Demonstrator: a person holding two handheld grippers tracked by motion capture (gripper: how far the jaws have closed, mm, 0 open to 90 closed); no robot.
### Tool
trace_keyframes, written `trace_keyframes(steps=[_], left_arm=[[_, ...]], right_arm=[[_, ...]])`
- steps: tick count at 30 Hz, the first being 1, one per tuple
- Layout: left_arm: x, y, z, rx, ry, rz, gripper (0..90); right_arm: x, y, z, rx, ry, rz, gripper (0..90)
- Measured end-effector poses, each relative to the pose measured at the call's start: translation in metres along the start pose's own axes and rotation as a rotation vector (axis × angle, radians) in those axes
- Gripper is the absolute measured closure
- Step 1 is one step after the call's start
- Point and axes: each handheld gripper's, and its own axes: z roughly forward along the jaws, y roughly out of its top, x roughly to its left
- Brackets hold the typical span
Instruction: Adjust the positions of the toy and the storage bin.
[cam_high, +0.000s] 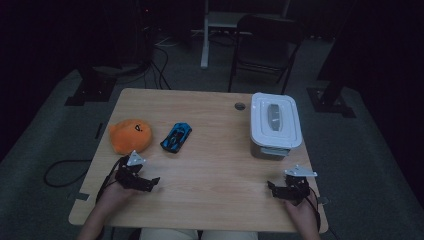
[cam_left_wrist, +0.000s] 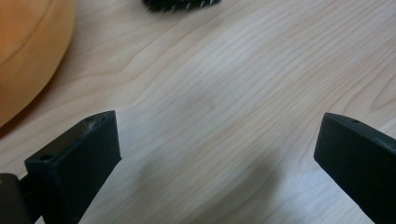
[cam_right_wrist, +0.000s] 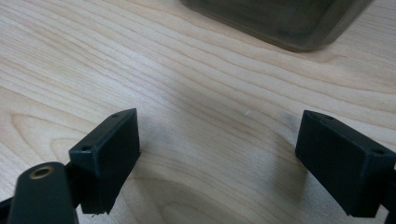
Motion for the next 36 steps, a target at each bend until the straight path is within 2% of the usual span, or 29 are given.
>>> trace_keyframes(steps=[10,11,15,17,19,22,25,27,30,34,36], left_arm=[[-0.007,0.033,0.006,0.003,-0.002,0.024,1.0],[-0.007,0.039,0.007,0.000,0.008,0.028,1.0],[-0.005,0.050,0.009,-0.004,-0.001,0.026,1.0],[-0.005,0.060,0.015,-0.002,-0.001,0.032,1.0],[-0.005,0.064,0.017,-0.001,0.004,0.041,1.0],[-0.004,0.072,0.021,-0.001,-0.010,0.036,1.0],[-0.002,0.087,0.030,-0.010,0.005,0.040,1.0],[0.001,0.094,0.036,-0.012,-0.003,0.031,1.0],[0.007,0.107,0.047,-0.012,0.008,0.010,1.0],[0.012,0.117,0.056,0.000,0.023,0.003,1.0],[0.018,0.122,0.063,0.014,0.020,-0.025,1.0]], right_arm=[[0.000,0.000,0.000,0.001,0.000,0.001,13.3],[0.000,0.000,0.000,0.001,0.000,0.001,13.3],[0.000,0.000,0.000,0.001,0.000,0.001,13.3],[0.000,0.000,0.000,0.001,0.000,0.001,13.3],[0.000,0.000,0.000,0.000,0.000,0.000,13.3],[0.000,0.000,0.000,0.001,0.000,0.000,13.3],[0.000,0.000,0.000,0.000,0.000,0.000,13.3],[0.000,0.000,0.000,0.000,0.000,0.000,13.3],[0.000,0.000,0.000,0.000,0.000,-0.001,13.3],[0.000,0.000,0.000,0.000,0.000,0.000,13.3],[0.000,0.000,0.000,0.001,0.000,0.001,13.3]])
